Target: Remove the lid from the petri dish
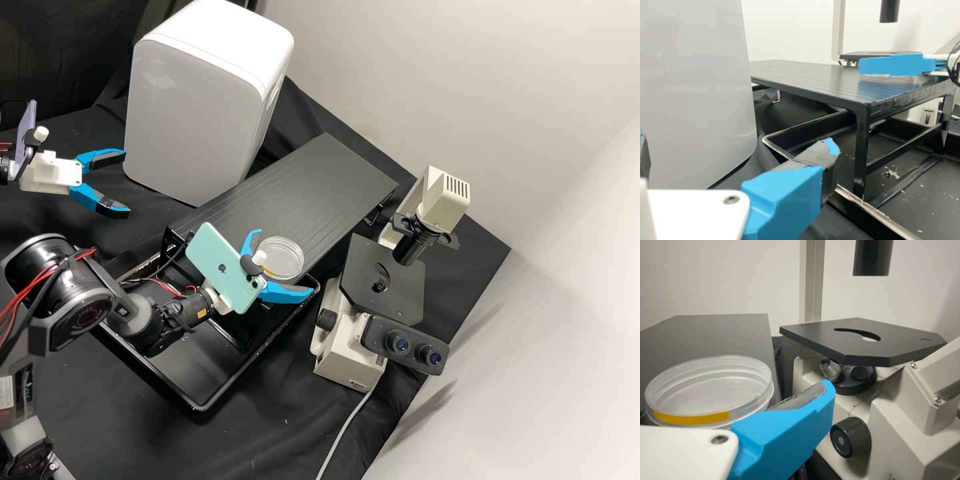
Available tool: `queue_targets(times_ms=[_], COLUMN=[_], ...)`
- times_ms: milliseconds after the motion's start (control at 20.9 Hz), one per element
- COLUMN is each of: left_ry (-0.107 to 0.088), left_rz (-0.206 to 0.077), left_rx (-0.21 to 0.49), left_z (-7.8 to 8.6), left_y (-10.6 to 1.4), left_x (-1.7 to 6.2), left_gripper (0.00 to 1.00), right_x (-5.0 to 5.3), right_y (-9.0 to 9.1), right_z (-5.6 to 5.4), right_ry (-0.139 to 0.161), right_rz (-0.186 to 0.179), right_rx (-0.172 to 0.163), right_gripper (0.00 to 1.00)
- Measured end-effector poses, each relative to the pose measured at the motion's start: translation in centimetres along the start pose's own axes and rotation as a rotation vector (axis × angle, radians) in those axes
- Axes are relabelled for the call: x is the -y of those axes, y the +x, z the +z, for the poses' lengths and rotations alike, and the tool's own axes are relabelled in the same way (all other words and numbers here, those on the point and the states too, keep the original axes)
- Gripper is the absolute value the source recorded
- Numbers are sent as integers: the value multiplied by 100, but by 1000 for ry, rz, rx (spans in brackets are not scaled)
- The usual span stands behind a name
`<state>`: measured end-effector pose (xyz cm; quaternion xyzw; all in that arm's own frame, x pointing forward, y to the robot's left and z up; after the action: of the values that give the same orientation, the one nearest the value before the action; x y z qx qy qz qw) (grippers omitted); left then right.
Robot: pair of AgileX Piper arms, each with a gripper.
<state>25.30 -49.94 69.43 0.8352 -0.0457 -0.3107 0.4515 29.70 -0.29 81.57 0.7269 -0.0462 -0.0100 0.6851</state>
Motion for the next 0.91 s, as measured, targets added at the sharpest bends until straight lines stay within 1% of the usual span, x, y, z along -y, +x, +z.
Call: queue_targets(times_ms=[96,143,239,382,478,573,717,812,908], left_ry=[0,0,0,0,0,0,0,0,0], left_rz=[0,0,0,0,0,0,0,0,0], left_rx=[0,0,0,0,0,0,0,0,0], left_z=[0,0,0,0,0,0,0,0,0], left_y=[0,0,0,0,0,0,0,0,0], left_x=[0,0,0,0,0,0,0,0,0], left_gripper=[100,100,100,100,100,100,100,100,100], right_x=[1,-1,3,2,11,27,34,27,25], right_y=[11,15,17,27,40,44,49,46,44], right_z=[-3,-7,-15,-29,-56,-78,-88,-95,-124], right_ry=[-5,-17,-22,-41,-37,-44,-67,-67,-66], right_rz=[1,3,5,7,9,4,1,2,4], right_rx=[-2,-2,-1,-7,-13,-21,-23,-24,-34], right_gripper=[100,100,100,100,100,100,100,100,100])
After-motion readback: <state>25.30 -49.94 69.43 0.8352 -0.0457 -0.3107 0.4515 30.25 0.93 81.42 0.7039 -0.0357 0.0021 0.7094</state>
